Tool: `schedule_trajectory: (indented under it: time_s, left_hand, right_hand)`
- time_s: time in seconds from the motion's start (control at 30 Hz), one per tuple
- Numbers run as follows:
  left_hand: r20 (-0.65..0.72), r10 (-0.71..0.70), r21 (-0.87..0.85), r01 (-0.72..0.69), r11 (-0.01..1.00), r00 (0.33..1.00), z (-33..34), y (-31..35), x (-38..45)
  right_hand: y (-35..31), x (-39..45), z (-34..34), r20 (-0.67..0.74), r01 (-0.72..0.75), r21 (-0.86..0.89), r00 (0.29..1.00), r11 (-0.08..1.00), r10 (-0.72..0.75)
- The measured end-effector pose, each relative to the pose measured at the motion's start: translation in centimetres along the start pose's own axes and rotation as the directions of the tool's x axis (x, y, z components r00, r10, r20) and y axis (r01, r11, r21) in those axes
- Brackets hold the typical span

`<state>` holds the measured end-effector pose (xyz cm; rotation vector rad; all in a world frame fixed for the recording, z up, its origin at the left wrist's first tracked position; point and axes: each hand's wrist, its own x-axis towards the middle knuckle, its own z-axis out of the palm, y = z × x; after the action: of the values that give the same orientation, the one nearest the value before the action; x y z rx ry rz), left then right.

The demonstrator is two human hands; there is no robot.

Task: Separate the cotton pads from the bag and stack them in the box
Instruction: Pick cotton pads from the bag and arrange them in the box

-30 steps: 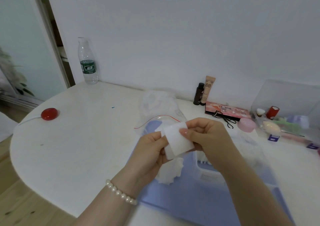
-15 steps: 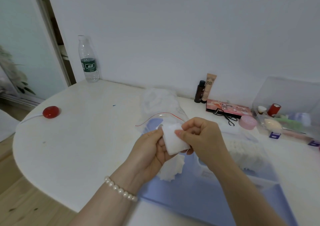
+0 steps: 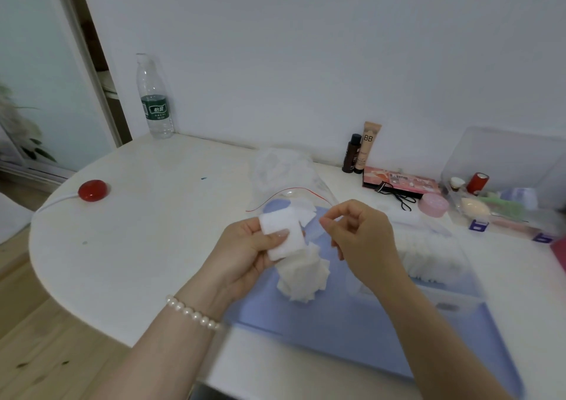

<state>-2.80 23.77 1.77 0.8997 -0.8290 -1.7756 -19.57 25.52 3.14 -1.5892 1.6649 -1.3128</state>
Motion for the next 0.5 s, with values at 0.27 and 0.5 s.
schedule_trajectory:
  time_s: [0.27,0.5]
  left_hand:
    - [-0.052,0.0,-0.007,-0.001,1.0,0.999,-2.5,0.2,-0.4]
    - [-0.045,-0.016,-0.027,0.015,1.0,0.999,-2.9,-0.5,-0.4]
  right_hand:
    - [0.8,-2.1,0.5,0.539,0.396,-0.423,0.833,0.815,-0.125]
    - [1.0,-1.6,0.3,0.297,0.344,-0.403,0.926,0.848,-0.234]
